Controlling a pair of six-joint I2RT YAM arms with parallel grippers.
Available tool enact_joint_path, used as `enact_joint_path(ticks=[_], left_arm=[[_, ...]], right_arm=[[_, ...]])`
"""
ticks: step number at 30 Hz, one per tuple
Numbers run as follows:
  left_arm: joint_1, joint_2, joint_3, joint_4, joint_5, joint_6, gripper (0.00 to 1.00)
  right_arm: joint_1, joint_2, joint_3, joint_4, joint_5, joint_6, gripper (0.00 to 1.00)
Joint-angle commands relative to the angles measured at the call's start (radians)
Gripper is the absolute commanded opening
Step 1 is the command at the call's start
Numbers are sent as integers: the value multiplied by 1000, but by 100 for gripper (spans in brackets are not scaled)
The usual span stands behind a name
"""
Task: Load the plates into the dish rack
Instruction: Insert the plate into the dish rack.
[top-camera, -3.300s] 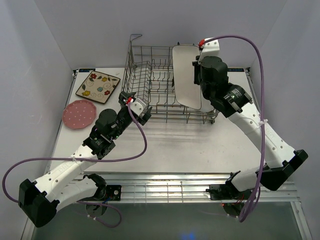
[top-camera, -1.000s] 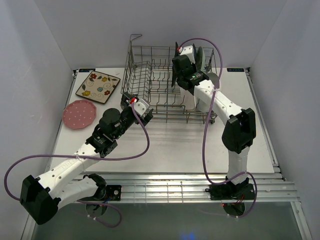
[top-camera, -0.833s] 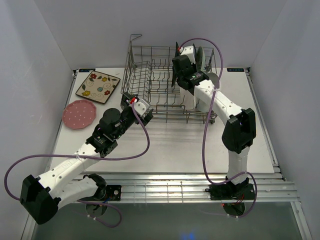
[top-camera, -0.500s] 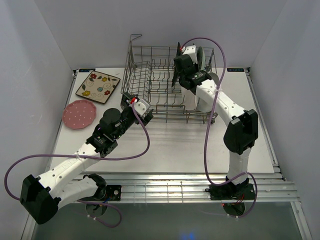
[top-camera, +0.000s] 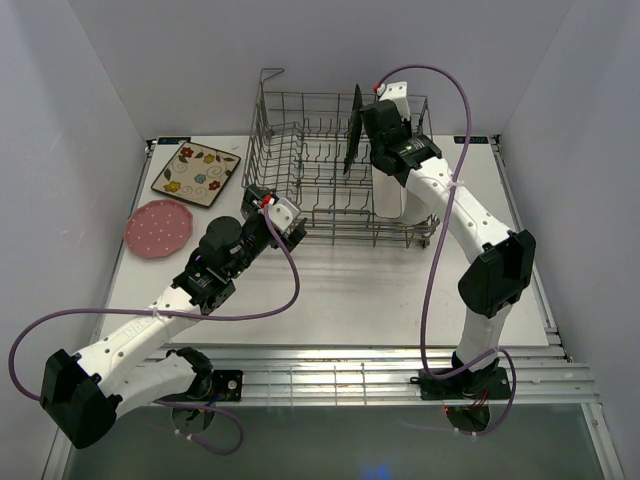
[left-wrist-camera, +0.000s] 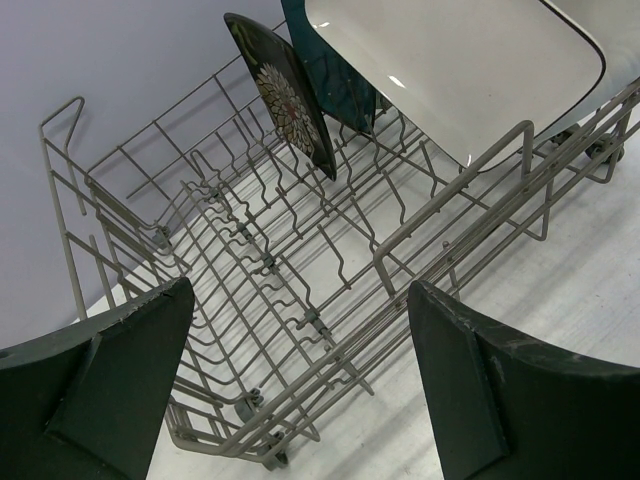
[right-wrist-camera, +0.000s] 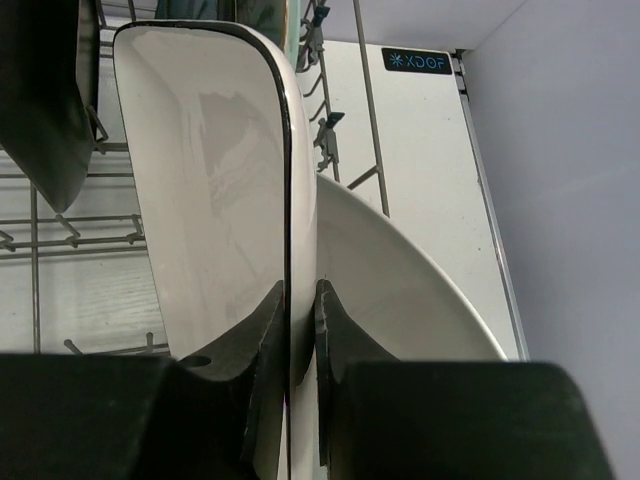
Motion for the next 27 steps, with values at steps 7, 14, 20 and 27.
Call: enact_joint_path(ticks=[7, 14, 20, 27], left_arm=[[5, -14, -7, 17, 8, -10, 98], [5, -15, -5, 14, 11, -10, 98], [5, -18, -9, 14, 15, -10, 98], [5, -12, -7, 14, 23, -12, 98]], right_arm=[[-5, 19, 132, -17, 65, 29, 8], [-5, 74, 188, -51, 65, 26, 8], [-5, 116, 197, -57, 85, 39, 8], [-5, 148, 211, -89, 104, 75, 8]])
